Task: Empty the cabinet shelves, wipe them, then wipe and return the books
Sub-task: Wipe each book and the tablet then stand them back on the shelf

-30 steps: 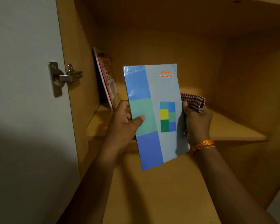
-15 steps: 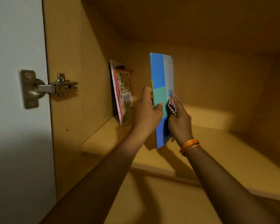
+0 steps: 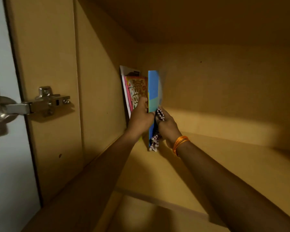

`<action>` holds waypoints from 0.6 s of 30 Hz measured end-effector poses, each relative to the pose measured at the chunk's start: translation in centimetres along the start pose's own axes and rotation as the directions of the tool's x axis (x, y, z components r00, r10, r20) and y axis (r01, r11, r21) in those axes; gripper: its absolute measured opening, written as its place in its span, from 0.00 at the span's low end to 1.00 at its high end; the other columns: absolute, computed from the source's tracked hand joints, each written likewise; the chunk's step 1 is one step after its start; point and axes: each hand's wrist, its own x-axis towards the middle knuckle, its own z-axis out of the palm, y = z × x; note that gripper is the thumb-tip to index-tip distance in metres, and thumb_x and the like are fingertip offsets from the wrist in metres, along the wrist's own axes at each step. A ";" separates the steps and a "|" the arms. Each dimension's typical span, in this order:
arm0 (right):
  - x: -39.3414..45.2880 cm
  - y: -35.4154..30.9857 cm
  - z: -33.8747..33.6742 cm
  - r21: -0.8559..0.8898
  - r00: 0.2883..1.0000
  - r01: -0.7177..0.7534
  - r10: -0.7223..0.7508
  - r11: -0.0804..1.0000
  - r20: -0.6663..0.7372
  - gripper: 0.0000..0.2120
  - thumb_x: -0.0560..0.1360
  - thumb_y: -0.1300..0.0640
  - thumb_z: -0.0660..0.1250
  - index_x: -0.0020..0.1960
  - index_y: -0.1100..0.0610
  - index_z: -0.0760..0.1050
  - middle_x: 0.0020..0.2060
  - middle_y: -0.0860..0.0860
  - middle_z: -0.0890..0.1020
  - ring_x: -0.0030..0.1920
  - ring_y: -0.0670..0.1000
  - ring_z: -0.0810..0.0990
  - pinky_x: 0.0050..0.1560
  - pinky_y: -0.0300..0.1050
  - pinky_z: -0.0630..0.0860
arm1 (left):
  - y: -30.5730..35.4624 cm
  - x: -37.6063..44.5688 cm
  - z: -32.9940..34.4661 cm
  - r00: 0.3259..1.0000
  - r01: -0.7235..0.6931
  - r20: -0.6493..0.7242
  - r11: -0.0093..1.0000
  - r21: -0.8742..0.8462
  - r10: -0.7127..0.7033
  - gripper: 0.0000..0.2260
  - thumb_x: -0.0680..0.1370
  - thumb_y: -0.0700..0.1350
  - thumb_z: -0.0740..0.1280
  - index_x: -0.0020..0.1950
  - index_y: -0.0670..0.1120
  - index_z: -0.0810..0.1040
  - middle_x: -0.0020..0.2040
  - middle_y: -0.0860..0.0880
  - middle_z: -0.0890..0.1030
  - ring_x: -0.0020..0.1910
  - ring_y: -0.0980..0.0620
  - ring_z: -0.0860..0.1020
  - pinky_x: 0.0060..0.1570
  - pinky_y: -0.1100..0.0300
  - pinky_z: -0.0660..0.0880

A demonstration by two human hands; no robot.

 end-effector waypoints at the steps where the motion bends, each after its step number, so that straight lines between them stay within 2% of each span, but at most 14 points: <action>1: 1.3 0.8 0.6 0.027 1.000 -0.011 0.011 1.000 0.015 0.27 0.74 0.46 0.63 0.74 0.40 0.69 0.69 0.46 0.77 0.67 0.50 0.77 0.70 0.53 0.72 | -0.7 0.8 -0.2 1.000 0.001 0.014 1.000 0.001 -0.001 0.14 0.77 0.39 0.66 0.55 0.56 0.70 0.52 0.53 0.82 0.52 0.54 0.82 0.54 0.47 0.80; 5: 6.9 6.2 2.6 0.084 0.997 -0.036 0.030 0.996 0.070 0.32 0.67 0.36 0.63 0.72 0.35 0.69 0.69 0.43 0.77 0.67 0.49 0.77 0.70 0.55 0.73 | -3.3 3.1 -0.2 0.999 0.029 0.035 0.999 0.016 -0.029 0.18 0.75 0.39 0.65 0.50 0.64 0.69 0.54 0.53 0.83 0.54 0.52 0.82 0.57 0.44 0.80; 7: 8.6 7.5 3.5 0.096 0.996 -0.038 0.031 0.995 0.080 0.32 0.66 0.36 0.63 0.71 0.35 0.70 0.68 0.43 0.78 0.66 0.49 0.78 0.69 0.55 0.74 | -4.3 4.0 -0.1 0.998 0.039 0.040 0.999 0.017 -0.040 0.18 0.74 0.41 0.65 0.49 0.66 0.69 0.55 0.52 0.83 0.55 0.51 0.82 0.57 0.44 0.80; 12: 9.3 6.9 4.6 0.117 0.997 -0.028 0.020 0.993 0.068 0.33 0.66 0.36 0.63 0.71 0.39 0.71 0.67 0.44 0.78 0.66 0.50 0.78 0.69 0.54 0.74 | -5.4 5.4 -0.3 0.999 0.048 0.017 0.997 0.055 -0.049 0.15 0.78 0.39 0.65 0.56 0.58 0.68 0.54 0.50 0.83 0.53 0.49 0.82 0.54 0.47 0.81; 15: 9.9 6.9 5.1 0.101 0.998 -0.019 0.012 0.995 0.068 0.34 0.66 0.36 0.62 0.72 0.40 0.71 0.68 0.45 0.78 0.66 0.50 0.78 0.69 0.54 0.74 | -5.6 5.9 -0.6 0.999 0.052 0.010 0.994 0.098 -0.053 0.13 0.79 0.39 0.65 0.58 0.54 0.68 0.53 0.48 0.83 0.51 0.47 0.82 0.47 0.52 0.80; 18: 9.9 6.7 5.5 0.087 0.997 -0.027 0.021 0.996 0.076 0.31 0.68 0.37 0.63 0.71 0.38 0.72 0.67 0.45 0.79 0.65 0.49 0.79 0.68 0.55 0.74 | -5.6 5.8 -0.5 0.999 0.045 -0.008 0.982 0.183 -0.044 0.13 0.79 0.41 0.66 0.58 0.55 0.66 0.54 0.48 0.81 0.53 0.45 0.81 0.51 0.50 0.80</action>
